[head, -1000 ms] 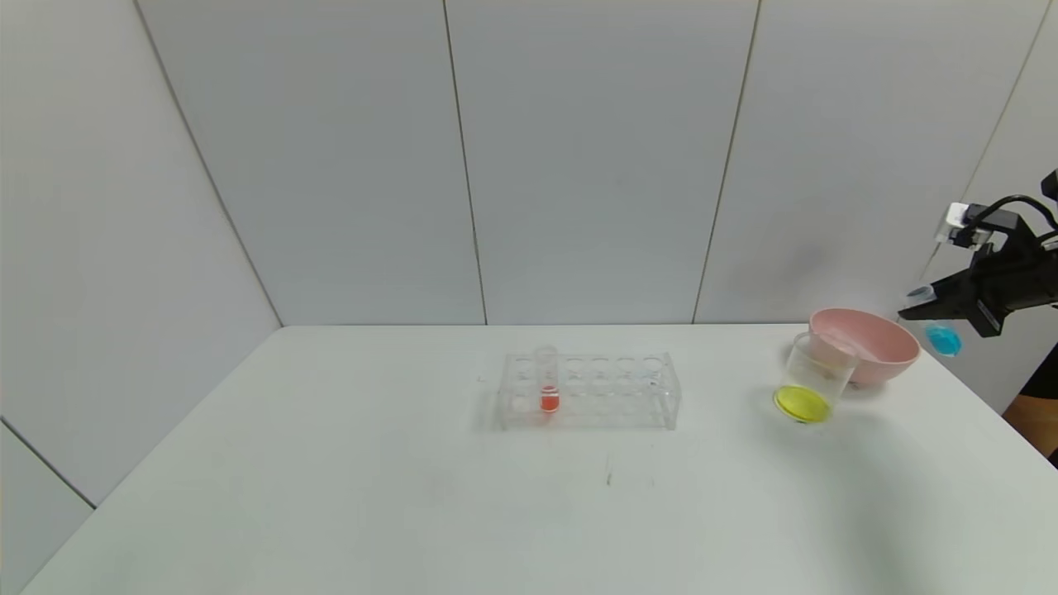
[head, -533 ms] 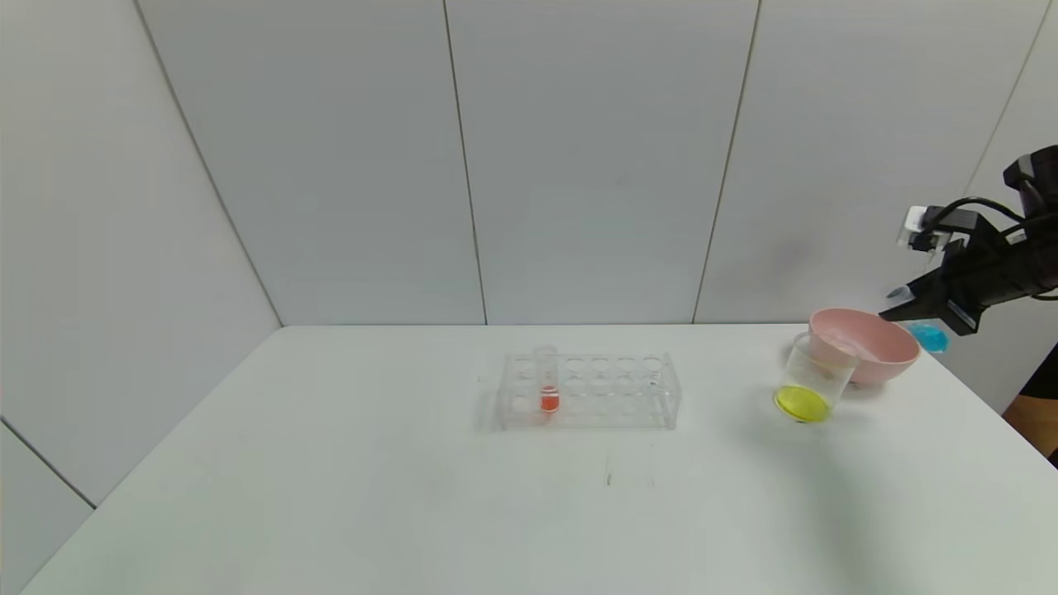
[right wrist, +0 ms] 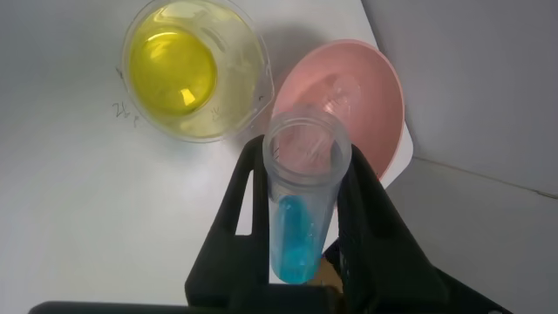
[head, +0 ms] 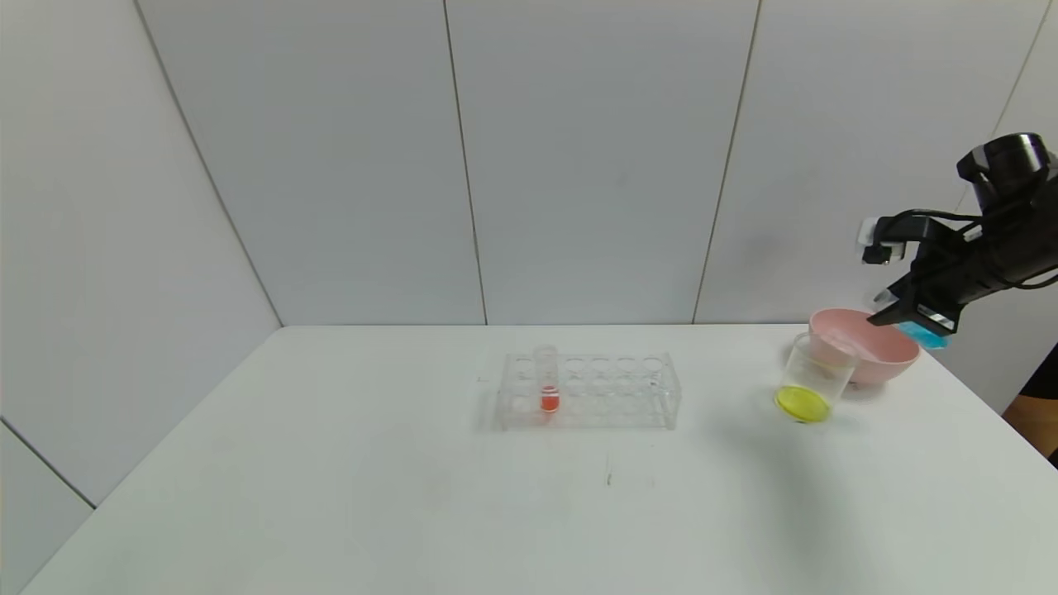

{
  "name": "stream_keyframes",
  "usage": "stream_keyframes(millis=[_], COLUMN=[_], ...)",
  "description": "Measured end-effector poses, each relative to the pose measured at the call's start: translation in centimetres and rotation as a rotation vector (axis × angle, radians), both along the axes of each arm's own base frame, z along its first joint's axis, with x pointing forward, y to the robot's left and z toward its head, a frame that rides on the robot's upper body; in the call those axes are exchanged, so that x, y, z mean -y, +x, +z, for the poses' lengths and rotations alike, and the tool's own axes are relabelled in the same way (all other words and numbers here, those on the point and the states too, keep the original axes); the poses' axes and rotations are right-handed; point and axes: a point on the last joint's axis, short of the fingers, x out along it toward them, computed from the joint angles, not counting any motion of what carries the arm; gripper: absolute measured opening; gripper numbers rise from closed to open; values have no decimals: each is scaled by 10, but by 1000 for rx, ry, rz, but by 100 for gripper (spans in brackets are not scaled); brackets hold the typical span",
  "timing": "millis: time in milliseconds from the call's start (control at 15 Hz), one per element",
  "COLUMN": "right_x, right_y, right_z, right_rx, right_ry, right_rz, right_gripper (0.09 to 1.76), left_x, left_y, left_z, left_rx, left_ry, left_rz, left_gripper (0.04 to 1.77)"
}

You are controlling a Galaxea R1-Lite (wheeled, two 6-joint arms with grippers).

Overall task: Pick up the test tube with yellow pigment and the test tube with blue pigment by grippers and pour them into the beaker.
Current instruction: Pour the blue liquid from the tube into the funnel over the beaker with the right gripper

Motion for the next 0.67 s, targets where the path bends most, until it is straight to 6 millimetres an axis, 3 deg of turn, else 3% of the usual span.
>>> stream_keyframes(millis=[667], right_x=[-25], right_y=[4], right_z=[-7], right_rx=[-58], right_ry=[-185], right_rz=[-32], right_gripper=[51], left_x=[0], left_y=[0], left_z=[0], left_rx=[0], left_ry=[0], left_rz=[0], left_gripper=[176])
